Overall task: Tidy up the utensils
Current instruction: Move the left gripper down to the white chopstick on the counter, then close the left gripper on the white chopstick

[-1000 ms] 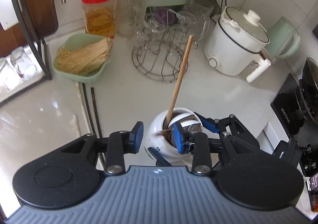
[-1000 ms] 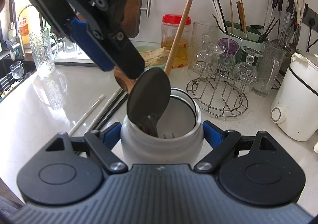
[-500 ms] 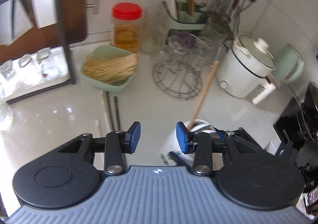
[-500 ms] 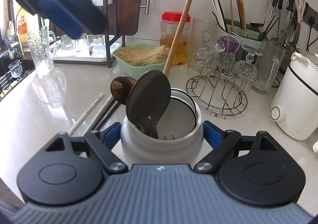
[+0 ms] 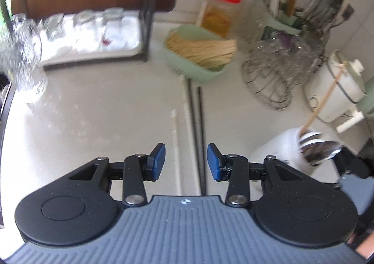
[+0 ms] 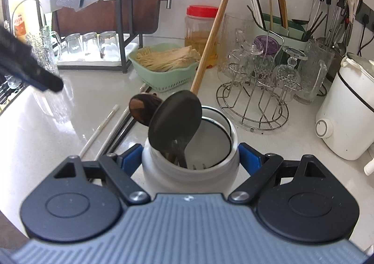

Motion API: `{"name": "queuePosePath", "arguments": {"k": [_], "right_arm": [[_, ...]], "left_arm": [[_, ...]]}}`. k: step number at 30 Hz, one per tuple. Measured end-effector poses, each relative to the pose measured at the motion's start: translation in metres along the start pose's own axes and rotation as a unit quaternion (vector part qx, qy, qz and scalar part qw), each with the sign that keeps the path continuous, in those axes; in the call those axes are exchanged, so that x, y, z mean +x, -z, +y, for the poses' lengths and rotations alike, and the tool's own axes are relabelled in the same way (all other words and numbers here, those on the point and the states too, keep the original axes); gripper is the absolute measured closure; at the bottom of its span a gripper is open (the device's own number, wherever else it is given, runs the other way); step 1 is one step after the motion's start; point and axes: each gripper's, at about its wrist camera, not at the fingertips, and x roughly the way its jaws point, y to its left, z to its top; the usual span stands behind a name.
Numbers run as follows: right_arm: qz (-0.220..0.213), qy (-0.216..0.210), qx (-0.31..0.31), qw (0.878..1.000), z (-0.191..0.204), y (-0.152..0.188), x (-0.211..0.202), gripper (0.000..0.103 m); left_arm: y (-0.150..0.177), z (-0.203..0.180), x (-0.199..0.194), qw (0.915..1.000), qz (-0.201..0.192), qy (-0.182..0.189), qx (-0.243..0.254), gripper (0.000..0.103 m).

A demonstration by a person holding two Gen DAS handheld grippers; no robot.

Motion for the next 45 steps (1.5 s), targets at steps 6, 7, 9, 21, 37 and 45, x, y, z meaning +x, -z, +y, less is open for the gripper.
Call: {"name": "queuePosePath", "arguments": {"k": [6,7,9,21,37,45], "right_arm": [[0.024,0.007,0.003,1.0,0.003,-0.007,0.003,0.013],[0.026,0.01,0.005,1.0,0.004,-0.007,0.003,0.013],[0.032,0.016,0.009,0.999,0.005,-0.009,0.004,0.013],[0.041,0.038,0.03,0.998,0.01,-0.01,0.004,0.013],[0.039,0.033,0.028,0.998,0.009,-0.009,0.004,0.013],[0.031,0.033,0.033,0.998,0.009,-0.008,0.002,0.013]], "left_arm": [[0.004,0.027,0.037,0.9996,0.013,0.006,-0.024,0.058],[0.003,0.03,0.043,0.9995,0.013,0.01,-0.026,0.059],[0.0,0.033,0.056,0.9996,0.012,0.014,-0.023,0.059],[-0.024,0.013,0.116,0.9987,0.026,0.02,0.038,0.071],[-0.036,-0.024,0.147,0.9904,0.021,-0.087,0.106,0.084],[-0.041,-0.034,0.151,0.9881,0.032,-0.099,0.113,0.095]]}}
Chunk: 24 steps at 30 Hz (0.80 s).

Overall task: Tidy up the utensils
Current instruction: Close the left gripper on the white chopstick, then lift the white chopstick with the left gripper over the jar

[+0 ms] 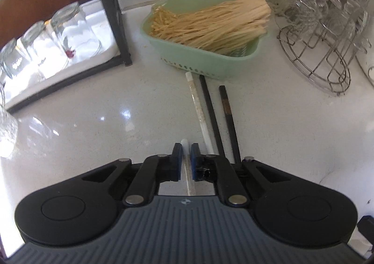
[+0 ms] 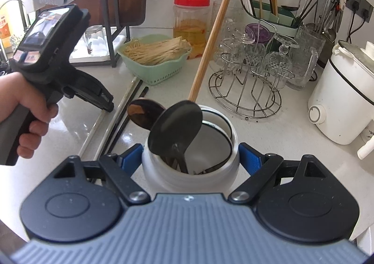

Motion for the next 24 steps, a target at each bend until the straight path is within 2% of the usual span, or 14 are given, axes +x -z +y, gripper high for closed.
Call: {"name": "queuePosePath", "arguments": {"k": [6,12,16,24], "right_arm": [[-0.003,-0.003,-0.007,1.0,0.0,0.0,0.0,0.013],[-0.016,-0.001,-0.011,1.0,0.002,0.003,0.0,0.013],[-0.026,-0.003,-0.013,1.0,0.005,0.003,0.002,0.013],[-0.041,-0.014,-0.019,0.999,0.007,0.0,0.007,0.013]], "left_arm": [[0.004,-0.001,-0.007,0.9999,-0.001,0.014,-0.009,0.096],[0.011,0.005,-0.035,0.999,-0.02,0.033,-0.024,0.096],[0.012,0.006,-0.057,0.9967,-0.034,0.068,-0.026,0.096],[0.015,0.01,-0.102,0.9907,-0.072,0.103,-0.051,0.096]]}}
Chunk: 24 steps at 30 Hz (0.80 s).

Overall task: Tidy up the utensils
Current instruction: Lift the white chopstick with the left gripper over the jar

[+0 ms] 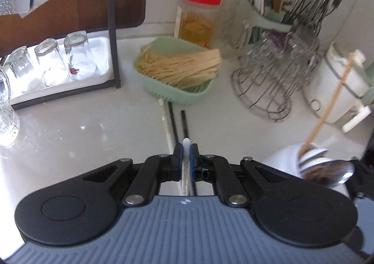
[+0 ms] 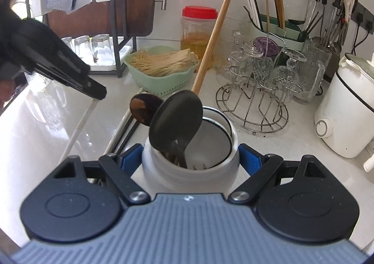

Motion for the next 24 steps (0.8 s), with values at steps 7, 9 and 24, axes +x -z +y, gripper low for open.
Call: {"name": "queuePosePath", "arguments": {"k": [7,9,24], "right_arm": [[-0.007,-0.02,-0.014,1.0,-0.002,0.0,0.001,0.013],[-0.007,-0.026,-0.019,0.999,-0.002,0.0,0.001,0.013],[-0.021,-0.037,-0.026,0.999,-0.003,0.003,-0.001,0.013]], "left_arm": [[0.005,-0.005,-0.024,0.9996,-0.016,0.011,-0.018,0.096],[0.006,-0.007,-0.032,0.9994,-0.019,0.019,-0.021,0.096],[0.004,-0.041,-0.105,0.9954,-0.059,0.072,0.025,0.096]]}}
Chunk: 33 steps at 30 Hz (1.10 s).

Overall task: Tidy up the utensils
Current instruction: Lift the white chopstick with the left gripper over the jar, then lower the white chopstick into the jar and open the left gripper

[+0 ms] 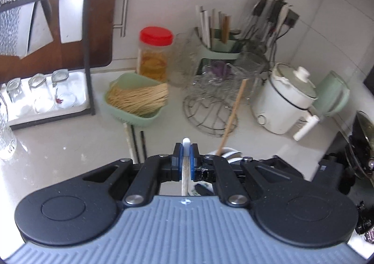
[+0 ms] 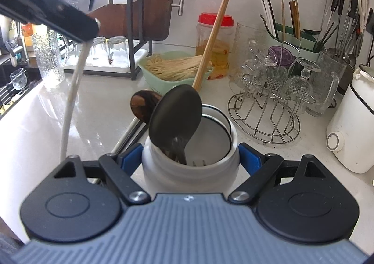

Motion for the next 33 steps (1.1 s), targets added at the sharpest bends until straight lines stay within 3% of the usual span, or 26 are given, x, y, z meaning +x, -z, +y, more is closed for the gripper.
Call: {"name": "queuePosePath", "arguments": {"k": [9,33], "right_arm": [[-0.005,0.002,0.003,1.0,0.001,0.001,-0.001,0.013],[-0.01,0.007,0.01,1.0,0.001,0.002,-0.002,0.013]], "left_arm": [[-0.003,-0.017,-0.03,0.999,-0.012,0.036,0.024,0.096],[-0.053,-0.032,-0.079,0.9935,-0.071,0.048,0.075,0.096]]}}
